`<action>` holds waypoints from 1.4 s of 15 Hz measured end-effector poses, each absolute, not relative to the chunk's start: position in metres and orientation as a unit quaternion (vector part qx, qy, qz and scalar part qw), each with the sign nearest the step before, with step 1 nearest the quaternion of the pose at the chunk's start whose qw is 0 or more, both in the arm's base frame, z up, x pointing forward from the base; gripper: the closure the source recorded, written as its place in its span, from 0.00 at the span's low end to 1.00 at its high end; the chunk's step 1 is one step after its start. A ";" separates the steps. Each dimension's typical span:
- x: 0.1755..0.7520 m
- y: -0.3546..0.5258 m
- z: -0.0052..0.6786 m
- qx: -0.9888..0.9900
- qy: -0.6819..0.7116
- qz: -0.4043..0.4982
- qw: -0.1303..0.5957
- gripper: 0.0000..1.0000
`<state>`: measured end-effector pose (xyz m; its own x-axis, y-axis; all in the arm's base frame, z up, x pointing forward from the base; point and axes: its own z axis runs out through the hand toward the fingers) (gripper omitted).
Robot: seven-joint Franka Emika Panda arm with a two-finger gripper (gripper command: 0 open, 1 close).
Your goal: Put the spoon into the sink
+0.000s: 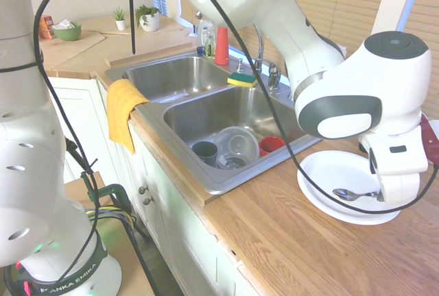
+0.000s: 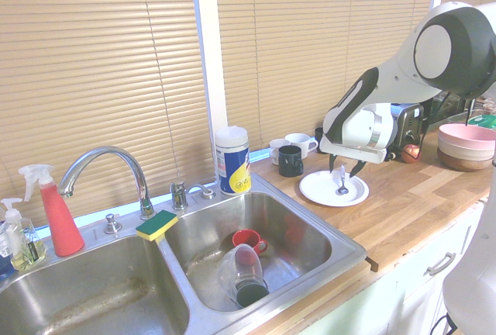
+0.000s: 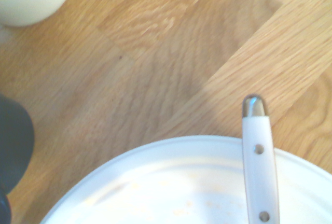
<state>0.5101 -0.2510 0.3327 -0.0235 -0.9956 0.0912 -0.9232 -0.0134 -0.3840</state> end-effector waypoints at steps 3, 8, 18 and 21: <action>0.509 -0.254 0.317 -0.690 0.698 -0.164 0.097 1.00; 0.508 -0.259 0.312 -0.685 0.704 -0.164 0.096 1.00; 0.505 -0.271 0.325 -0.678 0.707 -0.177 0.099 1.00; 0.508 -0.258 0.367 -0.692 0.683 -0.211 0.107 1.00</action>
<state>0.5081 -0.2579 0.3665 -0.0207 -0.9892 0.1453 -0.8990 -0.0451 -0.4357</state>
